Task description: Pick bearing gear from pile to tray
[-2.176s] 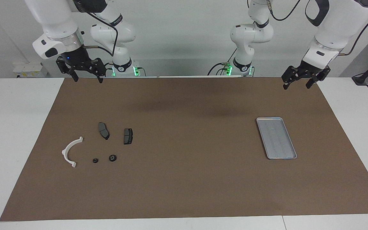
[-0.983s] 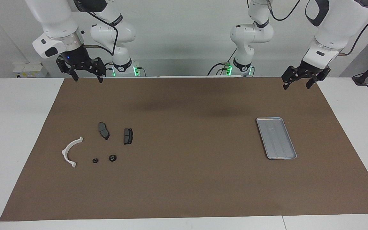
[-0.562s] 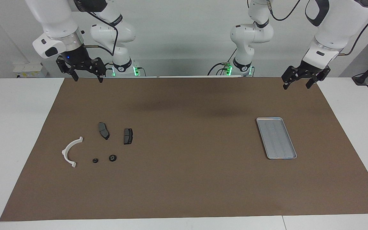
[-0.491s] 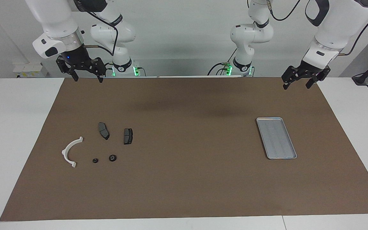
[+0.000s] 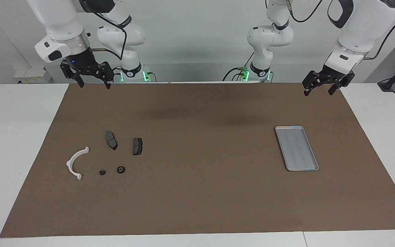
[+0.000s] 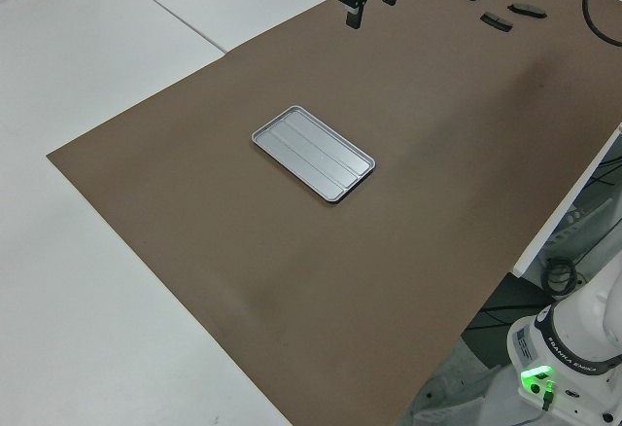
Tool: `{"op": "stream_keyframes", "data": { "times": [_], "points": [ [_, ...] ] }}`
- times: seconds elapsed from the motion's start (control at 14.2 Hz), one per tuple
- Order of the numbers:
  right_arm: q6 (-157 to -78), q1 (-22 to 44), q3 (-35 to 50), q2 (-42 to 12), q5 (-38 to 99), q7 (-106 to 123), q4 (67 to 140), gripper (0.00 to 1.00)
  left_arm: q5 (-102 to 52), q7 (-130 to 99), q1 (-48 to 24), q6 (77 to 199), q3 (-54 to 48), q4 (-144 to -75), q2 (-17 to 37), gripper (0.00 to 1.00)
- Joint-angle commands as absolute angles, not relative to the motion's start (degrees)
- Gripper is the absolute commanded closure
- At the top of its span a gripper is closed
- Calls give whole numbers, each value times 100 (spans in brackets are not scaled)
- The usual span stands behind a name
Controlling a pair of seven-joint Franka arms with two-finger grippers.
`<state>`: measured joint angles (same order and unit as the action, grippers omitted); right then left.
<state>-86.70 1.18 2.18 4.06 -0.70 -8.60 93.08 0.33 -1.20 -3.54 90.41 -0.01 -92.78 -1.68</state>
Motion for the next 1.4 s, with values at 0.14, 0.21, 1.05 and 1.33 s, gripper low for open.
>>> {"op": "stream_keyframes", "data": {
  "times": [0.14, 0.21, 1.05, 1.33],
  "points": [
    [-8736, 70, 211, 483, 114, -712, 9352, 0, -35, -176, -413, 9079, 62, -9387, -255, 0],
    [-8736, 62, 211, 483, 114, -703, 9352, 0, -35, -176, -422, 9079, 62, -9387, -255, 0],
    [-9500, 70, 202, 642, 114, -782, 10018, 0, -35, -176, -422, 9079, 62, -9387, -255, 0],
    [-10263, 114, 202, 414, 105, -800, 10475, 0, -35, -176, -422, 9079, 62, -9387, -255, 0]
  ]
}}
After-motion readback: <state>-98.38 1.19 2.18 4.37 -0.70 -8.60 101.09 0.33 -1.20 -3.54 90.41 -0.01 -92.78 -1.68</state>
